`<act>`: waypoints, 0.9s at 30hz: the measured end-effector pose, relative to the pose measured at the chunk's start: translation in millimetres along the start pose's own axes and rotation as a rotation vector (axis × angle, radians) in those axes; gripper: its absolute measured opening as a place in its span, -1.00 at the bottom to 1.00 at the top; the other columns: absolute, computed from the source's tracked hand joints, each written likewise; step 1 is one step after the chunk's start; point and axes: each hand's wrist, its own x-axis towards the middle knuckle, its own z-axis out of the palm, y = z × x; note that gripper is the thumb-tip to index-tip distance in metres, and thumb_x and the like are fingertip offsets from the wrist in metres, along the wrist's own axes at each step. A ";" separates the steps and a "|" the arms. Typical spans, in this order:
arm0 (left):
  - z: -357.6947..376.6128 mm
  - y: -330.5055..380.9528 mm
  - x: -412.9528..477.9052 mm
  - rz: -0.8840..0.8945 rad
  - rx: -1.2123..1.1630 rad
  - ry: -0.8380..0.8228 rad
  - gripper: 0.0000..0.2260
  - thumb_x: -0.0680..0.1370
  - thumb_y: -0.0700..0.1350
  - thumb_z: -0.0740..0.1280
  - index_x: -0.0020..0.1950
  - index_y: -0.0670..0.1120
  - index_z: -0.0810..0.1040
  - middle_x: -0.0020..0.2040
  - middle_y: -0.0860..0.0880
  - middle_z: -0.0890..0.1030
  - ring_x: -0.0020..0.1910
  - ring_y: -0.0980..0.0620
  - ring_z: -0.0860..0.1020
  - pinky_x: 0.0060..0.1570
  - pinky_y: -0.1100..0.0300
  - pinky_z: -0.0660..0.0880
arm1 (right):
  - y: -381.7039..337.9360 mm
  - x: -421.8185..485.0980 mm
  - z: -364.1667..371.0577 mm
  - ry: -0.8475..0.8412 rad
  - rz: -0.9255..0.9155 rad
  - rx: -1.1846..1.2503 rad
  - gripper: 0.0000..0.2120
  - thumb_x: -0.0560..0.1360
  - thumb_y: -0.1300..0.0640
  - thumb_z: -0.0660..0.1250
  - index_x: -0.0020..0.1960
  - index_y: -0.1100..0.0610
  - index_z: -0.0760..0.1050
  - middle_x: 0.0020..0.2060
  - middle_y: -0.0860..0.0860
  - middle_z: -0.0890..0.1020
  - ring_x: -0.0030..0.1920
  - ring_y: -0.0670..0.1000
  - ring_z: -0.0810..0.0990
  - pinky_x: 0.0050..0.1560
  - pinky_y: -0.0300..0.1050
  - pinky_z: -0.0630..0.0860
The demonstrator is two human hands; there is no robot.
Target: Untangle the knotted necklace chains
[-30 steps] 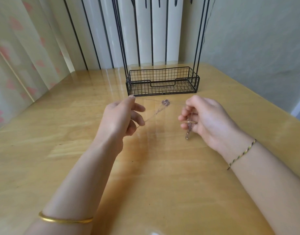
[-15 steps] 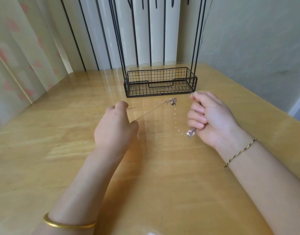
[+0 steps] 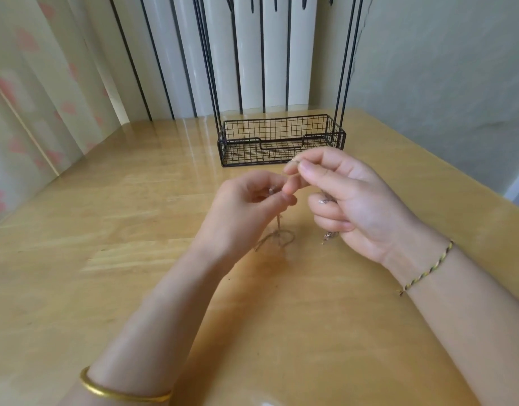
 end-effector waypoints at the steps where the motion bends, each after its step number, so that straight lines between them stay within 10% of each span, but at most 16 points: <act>1: -1.4 -0.2 0.6 -0.023 -0.030 0.016 -0.93 0.53 -0.22 0.36 -0.04 -0.14 0.64 -0.21 -0.04 0.66 -0.26 0.12 0.59 -0.15 0.32 0.52 | -0.3 0.1 -0.5 0.020 -0.007 -0.005 -0.85 0.58 0.21 0.18 -0.10 0.15 0.51 -0.29 0.07 0.56 -0.60 -0.16 0.10 -0.59 -0.31 -0.05; 10: -13.8 -2.7 4.7 -0.169 -0.216 0.129 -0.90 0.52 -0.28 0.36 -0.10 -0.10 0.61 -0.26 -0.01 0.65 -0.24 0.09 0.65 0.06 0.07 0.58 | 3.8 4.1 -11.7 0.411 -0.099 -0.512 -0.86 0.50 0.20 0.30 -0.23 0.12 0.56 -0.43 -0.03 0.53 -0.55 -0.18 0.37 -0.43 -0.31 0.25; 15: -17.8 -0.2 5.7 -0.130 -0.274 0.244 -0.89 0.58 -0.25 0.29 -0.08 -0.09 0.57 -0.21 -0.01 0.69 -0.12 0.05 0.68 0.06 0.08 0.59 | 11.8 6.7 -22.0 0.338 0.025 -0.944 -0.86 0.48 0.09 0.35 -0.25 0.04 0.55 -0.36 -0.04 0.57 -0.33 -0.03 0.48 -0.22 -0.09 0.46; 27: -15.0 6.2 4.0 -0.099 -0.390 0.225 -0.91 0.59 -0.18 0.28 -0.06 -0.05 0.55 -0.26 0.07 0.61 -0.30 0.17 0.56 -0.19 0.24 0.42 | 18.9 8.3 -24.3 0.385 0.182 -0.916 -0.88 0.53 0.15 0.29 -0.17 0.05 0.54 -0.37 -0.05 0.61 -0.56 -0.18 0.41 -0.51 -0.25 0.25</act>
